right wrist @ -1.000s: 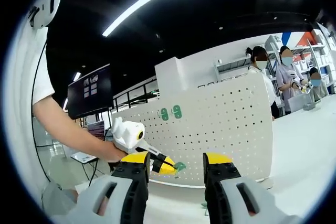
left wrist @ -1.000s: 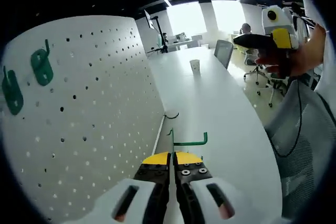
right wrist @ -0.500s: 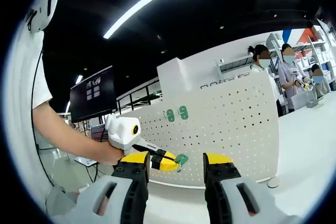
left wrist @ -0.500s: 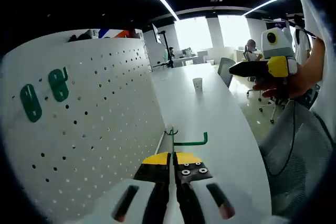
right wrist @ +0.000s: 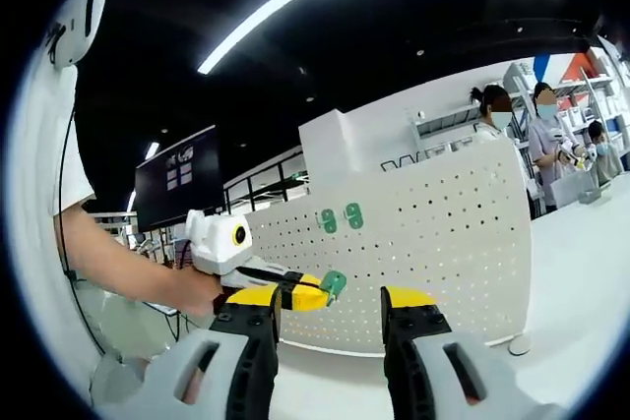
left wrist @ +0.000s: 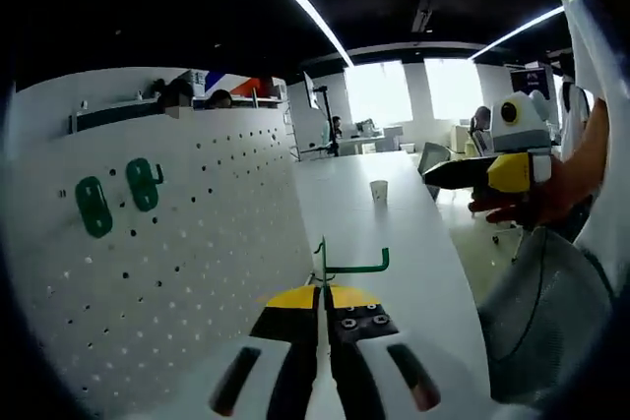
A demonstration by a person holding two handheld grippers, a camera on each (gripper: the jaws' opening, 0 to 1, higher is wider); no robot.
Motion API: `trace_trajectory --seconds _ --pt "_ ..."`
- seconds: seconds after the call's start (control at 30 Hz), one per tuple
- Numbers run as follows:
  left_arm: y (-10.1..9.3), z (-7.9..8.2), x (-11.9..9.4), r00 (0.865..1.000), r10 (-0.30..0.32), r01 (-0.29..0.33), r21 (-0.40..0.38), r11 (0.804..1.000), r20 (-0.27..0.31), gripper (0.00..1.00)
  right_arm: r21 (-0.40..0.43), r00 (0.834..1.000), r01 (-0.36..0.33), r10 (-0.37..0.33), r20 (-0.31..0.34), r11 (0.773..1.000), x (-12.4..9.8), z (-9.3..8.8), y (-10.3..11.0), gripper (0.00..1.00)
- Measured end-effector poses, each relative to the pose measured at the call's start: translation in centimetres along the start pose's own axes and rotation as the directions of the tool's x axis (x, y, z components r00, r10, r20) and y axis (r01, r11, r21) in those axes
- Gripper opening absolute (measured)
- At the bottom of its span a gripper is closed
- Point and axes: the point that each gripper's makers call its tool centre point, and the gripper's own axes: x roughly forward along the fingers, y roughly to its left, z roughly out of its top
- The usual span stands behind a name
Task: Insert the hook assembly into the mounting plate slot until the hook locks in place.
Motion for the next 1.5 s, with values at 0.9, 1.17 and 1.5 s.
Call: trace_trajectory --seconds 0.9,1.17,1.5 --pt "-0.8 3.8 -2.2 0.983 0.048 -0.031 -0.096 0.995 0.176 0.02 0.002 1.0 -0.011 0.011 0.018 1.0 0.6 0.8 0.7 0.38" --pt "-1.0 4.9 -2.6 0.969 0.062 -0.032 -0.127 0.991 0.239 0.02 -0.002 1.0 -0.012 0.012 0.018 1.0 0.6 0.8 0.8 0.38" --pt "-1.0 4.7 -2.6 0.969 0.074 -0.043 -0.134 0.99 0.236 0.02 0.043 1.0 -0.008 0.007 0.025 0.999 0.6 0.7 0.6 0.37"
